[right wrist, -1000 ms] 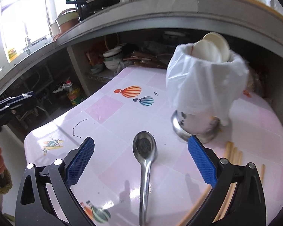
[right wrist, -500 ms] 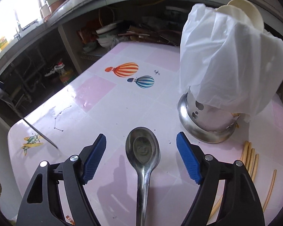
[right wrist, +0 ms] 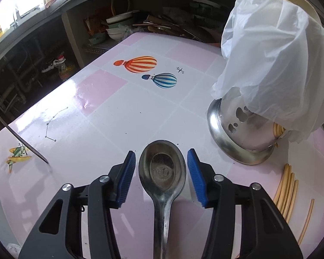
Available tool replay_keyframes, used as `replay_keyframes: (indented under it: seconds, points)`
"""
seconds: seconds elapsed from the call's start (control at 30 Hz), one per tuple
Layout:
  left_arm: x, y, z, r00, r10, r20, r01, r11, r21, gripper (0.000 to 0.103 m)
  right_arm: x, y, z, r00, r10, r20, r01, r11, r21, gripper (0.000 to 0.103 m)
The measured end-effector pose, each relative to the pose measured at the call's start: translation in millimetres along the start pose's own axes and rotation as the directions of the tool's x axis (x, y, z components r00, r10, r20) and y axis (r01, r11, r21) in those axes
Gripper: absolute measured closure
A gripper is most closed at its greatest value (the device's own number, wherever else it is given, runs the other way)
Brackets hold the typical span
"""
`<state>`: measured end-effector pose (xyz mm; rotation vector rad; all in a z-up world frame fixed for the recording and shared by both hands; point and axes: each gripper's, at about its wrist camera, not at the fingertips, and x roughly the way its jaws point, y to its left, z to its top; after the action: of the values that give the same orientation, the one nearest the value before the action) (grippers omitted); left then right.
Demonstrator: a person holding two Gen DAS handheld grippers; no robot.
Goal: Organize utensils
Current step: 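Carry both steel spoons up toward the bagged holder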
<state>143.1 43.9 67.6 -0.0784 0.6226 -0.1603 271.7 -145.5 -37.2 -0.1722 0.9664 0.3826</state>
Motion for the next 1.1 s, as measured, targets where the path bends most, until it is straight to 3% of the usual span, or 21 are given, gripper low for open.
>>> replay_keyframes:
  seconds: [0.63, 1.1]
  points:
    - [1, 0, 0, 1.000, 0.001, 0.000, -0.001, 1.000, 0.001, 0.068, -13, -7, 1, 0.999, 0.010, 0.045, -0.012, 0.999, 0.034, 0.060]
    - [2, -3, -3, 1.000, -0.003, -0.002, 0.003, 1.000, 0.009, 0.068, -114, -26, -11, 0.969, 0.004, 0.248, -0.025, 0.996, 0.081, 0.060]
